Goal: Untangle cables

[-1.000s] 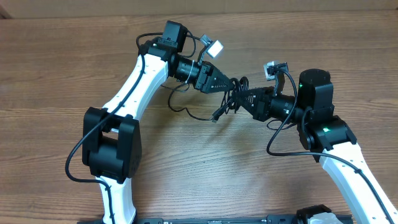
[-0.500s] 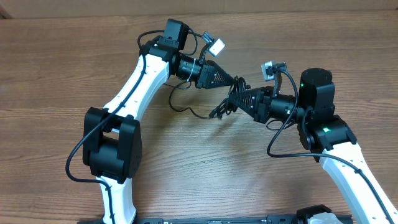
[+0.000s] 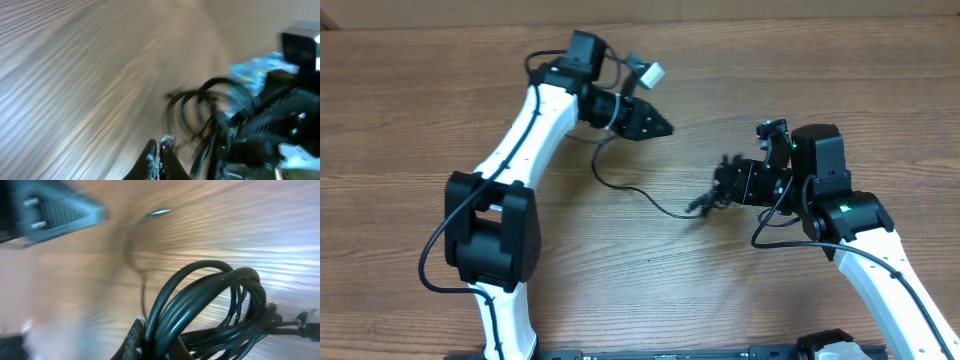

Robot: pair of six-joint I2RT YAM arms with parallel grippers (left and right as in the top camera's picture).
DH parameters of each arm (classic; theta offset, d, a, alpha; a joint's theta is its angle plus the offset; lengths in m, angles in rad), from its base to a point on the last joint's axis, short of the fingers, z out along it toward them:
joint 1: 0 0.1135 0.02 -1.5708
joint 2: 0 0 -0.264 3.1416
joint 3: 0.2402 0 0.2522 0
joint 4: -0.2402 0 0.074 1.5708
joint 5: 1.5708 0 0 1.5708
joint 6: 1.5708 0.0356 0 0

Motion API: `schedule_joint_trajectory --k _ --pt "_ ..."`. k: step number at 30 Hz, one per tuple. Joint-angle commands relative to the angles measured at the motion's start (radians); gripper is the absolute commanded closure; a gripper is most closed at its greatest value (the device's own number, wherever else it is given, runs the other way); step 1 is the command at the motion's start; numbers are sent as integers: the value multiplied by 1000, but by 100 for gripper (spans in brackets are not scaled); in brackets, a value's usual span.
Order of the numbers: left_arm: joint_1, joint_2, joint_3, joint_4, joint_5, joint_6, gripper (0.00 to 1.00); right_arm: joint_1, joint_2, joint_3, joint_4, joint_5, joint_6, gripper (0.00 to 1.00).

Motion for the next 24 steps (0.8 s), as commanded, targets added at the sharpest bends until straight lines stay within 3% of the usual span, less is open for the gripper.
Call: schedule_joint_trajectory --k 1,4,7,11,12,14,19,24 --pt "34 -19 12 -35 -148 -33 96 -2 -1 21 0 161 -1 96" --pt "43 -19 12 -59 -203 -33 96 -1 0 21 64 63 -1 96" --pt "44 -19 12 -71 -304 -52 96 0 19 21 254 -225 -1 96" --pt "44 -19 12 -72 -318 -70 96 0 54 21 327 -444 -1 92" --pt "44 -19 12 -72 -317 -76 96 0 63 21 292 -426 -2 85" --pt "44 -19 12 -72 -317 -82 96 -13 74 21 167 -272 0 57" --pt "41 -19 12 -75 -309 -82 96 -51 97 21 -143 293 146 21" --pt "19 -19 12 -108 -310 -80 96 -59 101 21 -185 364 148 15"
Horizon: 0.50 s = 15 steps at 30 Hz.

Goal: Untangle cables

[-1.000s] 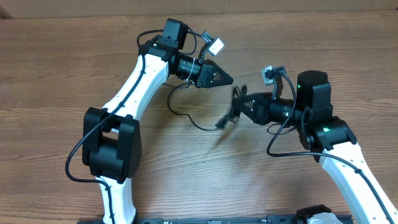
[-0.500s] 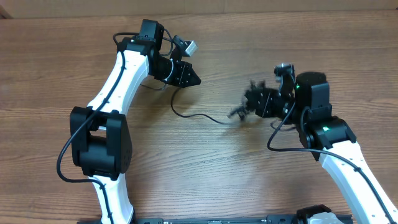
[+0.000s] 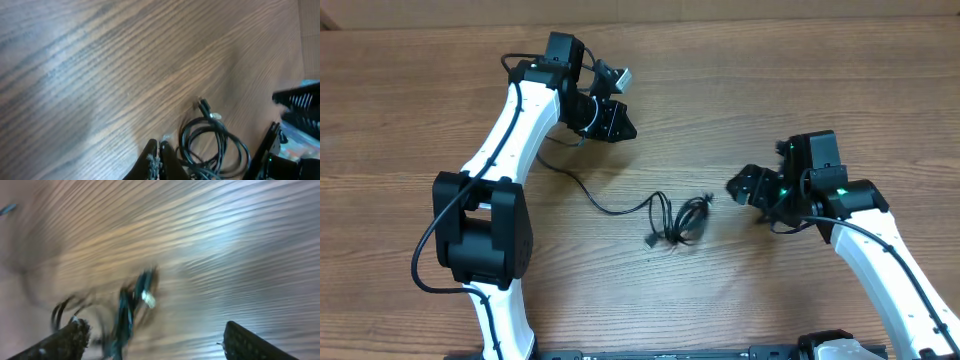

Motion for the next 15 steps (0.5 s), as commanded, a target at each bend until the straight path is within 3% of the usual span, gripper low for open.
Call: schedule_joint_trajectory --k 1,5,9,15 --pt "-29 -19 12 -24 -6 -5 95 0 -3 13 6 152 36 15" --pt "-63 -19 12 -65 -6 -2 93 0 -3 13 10 159 37 15" --pt "-108 -19 12 -108 -6 -2 78 0 -3 13 0 185 37 15" --pt "-173 -19 12 -177 -8 25 70 0 -3 13 -59 185 36 15"
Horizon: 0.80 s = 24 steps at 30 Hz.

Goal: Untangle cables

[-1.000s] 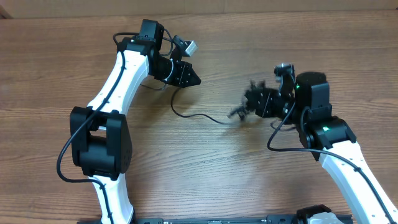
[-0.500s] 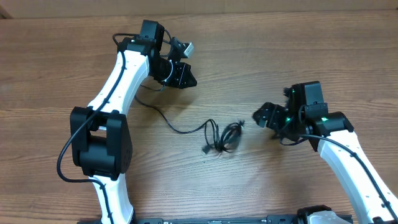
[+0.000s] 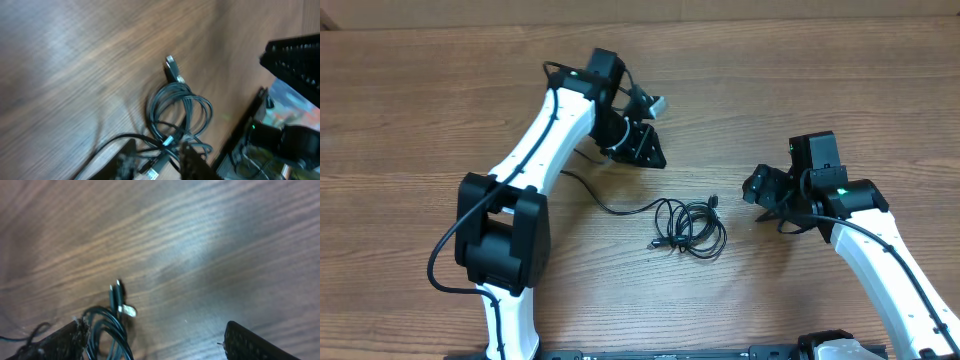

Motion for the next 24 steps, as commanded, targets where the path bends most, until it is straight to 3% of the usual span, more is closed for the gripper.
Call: schedule_joint_trajectory --k 1,4,13,24 --pt "-35 -19 12 -53 -10 34 70 0 -3 13 -32 22 6 15" --pt "-46 -19 12 -116 -61 38 74 0 -3 13 -51 23 5 15" --pt "-55 -19 11 -242 -77 8 75 0 -3 13 -39 22 2 15" --pt "-158 -19 -82 -198 -253 -79 73 0 -3 13 -40 22 3 15"
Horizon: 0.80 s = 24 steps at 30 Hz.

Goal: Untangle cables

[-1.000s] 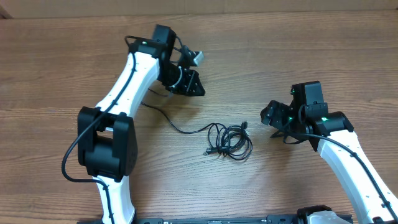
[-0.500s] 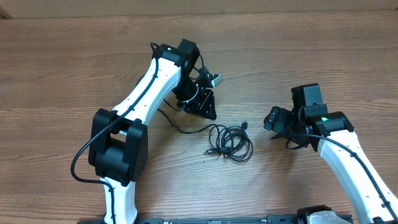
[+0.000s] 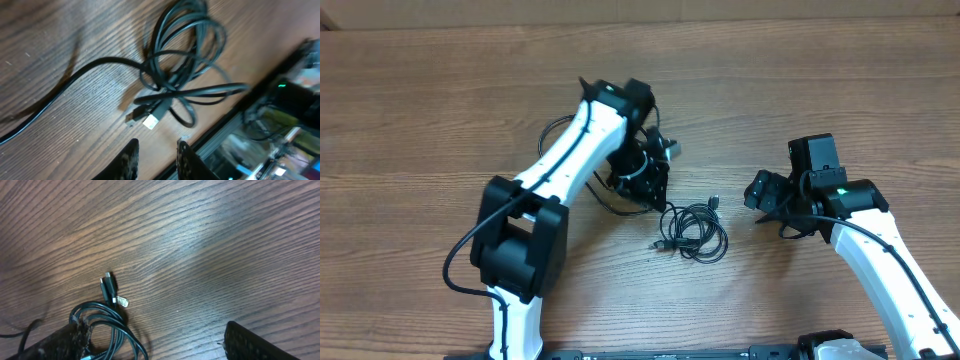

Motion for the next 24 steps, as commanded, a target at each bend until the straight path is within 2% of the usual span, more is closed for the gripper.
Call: schedule_joint_trajectory --k 1,4,8,14,20,24 --pt "-36 -19 -50 31 -87 -42 73 0 -3 13 5 13 3 15" --pt "-56 -19 -74 86 -87 -41 71 0 -3 13 5 13 3 15" --pt "-79 -19 -90 164 -95 -41 63 0 -3 13 5 -14 3 15" --pt "-104 -19 -93 244 -133 -42 60 0 -3 13 5 -24 3 14" --pt "-108 -19 -95 235 -170 -39 53 0 -3 13 5 -24 3 14" --pt "-114 -19 -97 196 -162 12 52 0 -3 13 5 -24 3 14"
